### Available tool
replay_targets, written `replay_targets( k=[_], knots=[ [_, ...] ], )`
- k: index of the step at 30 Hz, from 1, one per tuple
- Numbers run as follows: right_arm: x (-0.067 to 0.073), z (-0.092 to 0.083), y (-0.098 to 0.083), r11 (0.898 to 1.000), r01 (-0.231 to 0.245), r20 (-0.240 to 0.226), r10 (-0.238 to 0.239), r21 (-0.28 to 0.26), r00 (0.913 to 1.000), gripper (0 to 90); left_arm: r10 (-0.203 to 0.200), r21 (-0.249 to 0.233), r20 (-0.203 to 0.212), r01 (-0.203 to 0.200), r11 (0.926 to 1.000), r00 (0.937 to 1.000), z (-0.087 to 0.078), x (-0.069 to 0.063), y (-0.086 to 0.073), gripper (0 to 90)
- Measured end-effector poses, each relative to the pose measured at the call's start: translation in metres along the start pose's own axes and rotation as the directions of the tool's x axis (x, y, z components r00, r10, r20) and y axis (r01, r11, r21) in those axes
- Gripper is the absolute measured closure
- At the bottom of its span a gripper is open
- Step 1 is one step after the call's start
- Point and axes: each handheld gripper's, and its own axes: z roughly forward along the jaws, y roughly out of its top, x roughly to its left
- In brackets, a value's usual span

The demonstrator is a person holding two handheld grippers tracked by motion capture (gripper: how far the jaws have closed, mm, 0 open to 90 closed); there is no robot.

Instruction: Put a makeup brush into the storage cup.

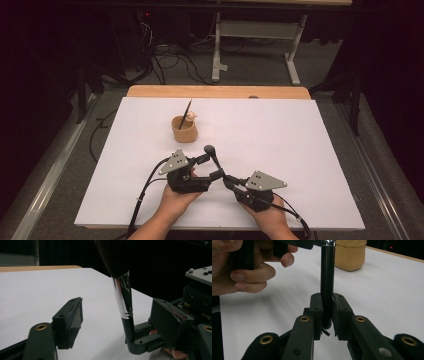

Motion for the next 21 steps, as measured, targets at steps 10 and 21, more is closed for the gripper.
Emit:
replay_targets(
  k=[10,21],
  knots=[
    [0.0016,0.0015,-0.0007,1.0,0.006,-0.005,-0.005,0.011,1.0,81.3,-0.04,-0.002,0.025,0.04,0.9992,0.9989,0.0012,0.0021,-0.0013,42.7],
    [0.0025,0.0022,-0.0009,1.0,0.012,-0.009,-0.012,0.011,0.9999,81.4,-0.033,-0.001,0.05,0.033,0.9994,0.9982,-0.0005,0.0031,-0.0019,59.4]
  ],
)
